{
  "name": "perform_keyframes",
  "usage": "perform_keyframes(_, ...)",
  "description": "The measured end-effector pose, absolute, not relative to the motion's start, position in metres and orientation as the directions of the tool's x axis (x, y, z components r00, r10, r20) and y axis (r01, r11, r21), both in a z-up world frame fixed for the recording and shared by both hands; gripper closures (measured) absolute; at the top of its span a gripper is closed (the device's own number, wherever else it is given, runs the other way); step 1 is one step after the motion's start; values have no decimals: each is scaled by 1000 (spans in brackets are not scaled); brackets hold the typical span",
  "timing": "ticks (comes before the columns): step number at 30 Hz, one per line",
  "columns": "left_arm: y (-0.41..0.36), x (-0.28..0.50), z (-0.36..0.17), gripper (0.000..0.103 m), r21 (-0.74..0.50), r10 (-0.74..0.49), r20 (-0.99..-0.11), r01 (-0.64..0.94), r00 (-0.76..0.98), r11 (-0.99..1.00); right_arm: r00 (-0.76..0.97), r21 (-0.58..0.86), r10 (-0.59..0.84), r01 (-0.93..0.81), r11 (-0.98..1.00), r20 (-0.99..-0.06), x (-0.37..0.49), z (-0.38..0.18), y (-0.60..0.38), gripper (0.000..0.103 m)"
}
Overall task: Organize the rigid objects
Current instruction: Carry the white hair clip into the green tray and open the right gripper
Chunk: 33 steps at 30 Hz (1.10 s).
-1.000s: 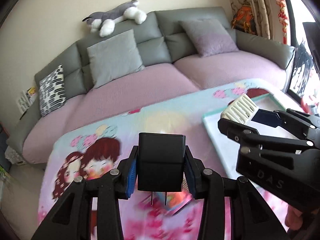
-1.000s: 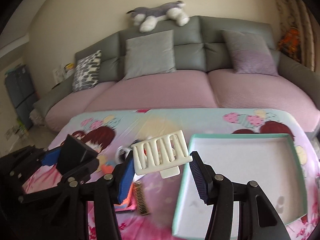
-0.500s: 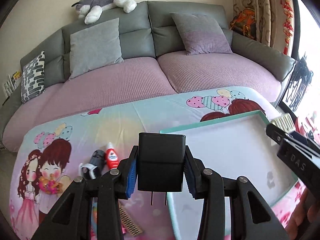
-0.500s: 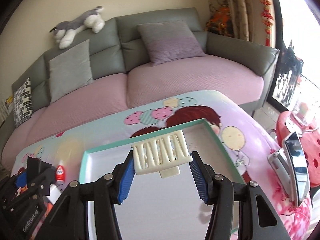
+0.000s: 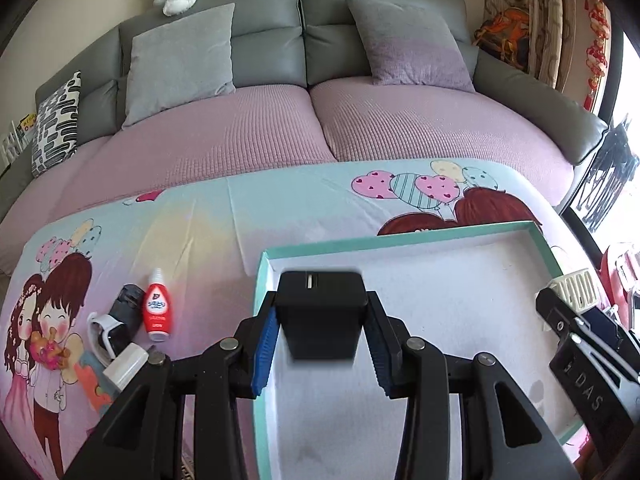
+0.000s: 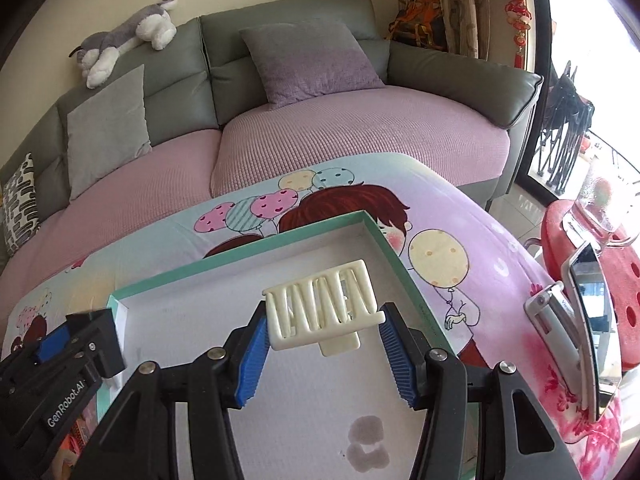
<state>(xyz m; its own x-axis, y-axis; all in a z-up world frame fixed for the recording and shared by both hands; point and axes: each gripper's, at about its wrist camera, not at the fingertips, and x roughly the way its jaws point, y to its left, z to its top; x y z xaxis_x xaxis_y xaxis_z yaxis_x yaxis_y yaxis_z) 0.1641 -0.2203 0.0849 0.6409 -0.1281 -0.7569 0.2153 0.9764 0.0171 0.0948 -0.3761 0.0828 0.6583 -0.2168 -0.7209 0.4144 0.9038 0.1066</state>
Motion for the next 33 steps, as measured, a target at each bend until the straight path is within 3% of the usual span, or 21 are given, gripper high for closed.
perform_keyframes(15,-228,171,63,60,14,-120,-780,209,614,978,614,82,-218,422,903,-759,107,64,-375,46)
perform_keyframes(20,-222,171,65,52,-13,-131,-776,192,617,981,601,97,-212,440,893,-771,108,62,-380,45)
perform_keyframes(28,-217,171,65,52,-31,-138,-780,182,610,983,593,80,-226,445,892,-773,108,61,-380,44)
perform_keyframes(32,-214,172,67,51,-39,-139,-779,174,611,984,589,61,-245,450,891,-770,108,60,-380,31)
perform_keyframes(33,-213,172,68,45,-40,-139,-778,172,612,984,589,57,-250,453,890,-768,108,60,-380,29)
